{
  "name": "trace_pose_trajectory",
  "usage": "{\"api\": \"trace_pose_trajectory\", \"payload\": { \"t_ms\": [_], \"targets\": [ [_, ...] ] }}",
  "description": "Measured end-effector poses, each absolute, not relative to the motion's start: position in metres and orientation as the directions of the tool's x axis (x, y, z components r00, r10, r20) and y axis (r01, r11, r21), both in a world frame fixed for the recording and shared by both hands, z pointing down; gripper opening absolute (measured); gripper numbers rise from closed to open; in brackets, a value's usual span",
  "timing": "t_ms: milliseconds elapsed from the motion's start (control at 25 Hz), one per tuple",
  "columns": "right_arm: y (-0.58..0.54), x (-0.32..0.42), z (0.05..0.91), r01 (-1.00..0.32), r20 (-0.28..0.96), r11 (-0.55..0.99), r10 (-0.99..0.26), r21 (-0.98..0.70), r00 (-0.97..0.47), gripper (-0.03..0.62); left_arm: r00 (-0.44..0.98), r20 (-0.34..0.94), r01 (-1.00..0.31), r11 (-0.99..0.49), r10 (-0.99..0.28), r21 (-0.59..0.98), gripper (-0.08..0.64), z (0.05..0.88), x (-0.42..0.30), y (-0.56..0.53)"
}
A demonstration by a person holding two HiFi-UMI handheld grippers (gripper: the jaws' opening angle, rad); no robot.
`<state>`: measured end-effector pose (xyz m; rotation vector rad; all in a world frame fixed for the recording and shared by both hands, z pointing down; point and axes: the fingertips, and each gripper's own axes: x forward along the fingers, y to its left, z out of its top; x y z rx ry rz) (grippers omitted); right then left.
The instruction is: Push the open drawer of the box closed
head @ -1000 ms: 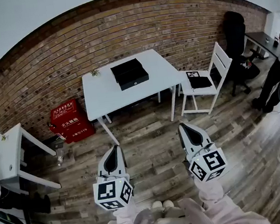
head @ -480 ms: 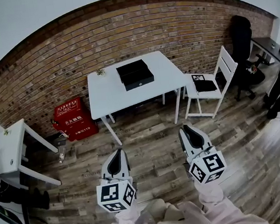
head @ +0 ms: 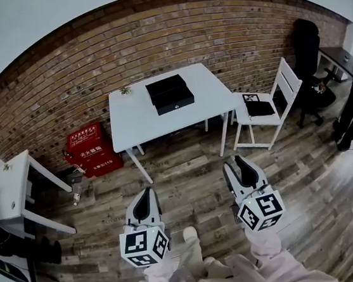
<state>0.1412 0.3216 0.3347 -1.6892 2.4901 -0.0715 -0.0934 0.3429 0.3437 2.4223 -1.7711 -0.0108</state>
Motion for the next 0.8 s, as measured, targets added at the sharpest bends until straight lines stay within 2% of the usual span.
{"api": "trace_pose_trajectory", "payload": {
  "t_ms": [800],
  "targets": [
    [0.164, 0.119, 0.359, -0.916, -0.014, 0.364, -0.93, -0.168, -0.367, 0.144, 0.317, 0.117, -0.942, -0.298, -0.941, 0.155, -0.005, 0.359, -0.116, 0.178]
  ]
}}
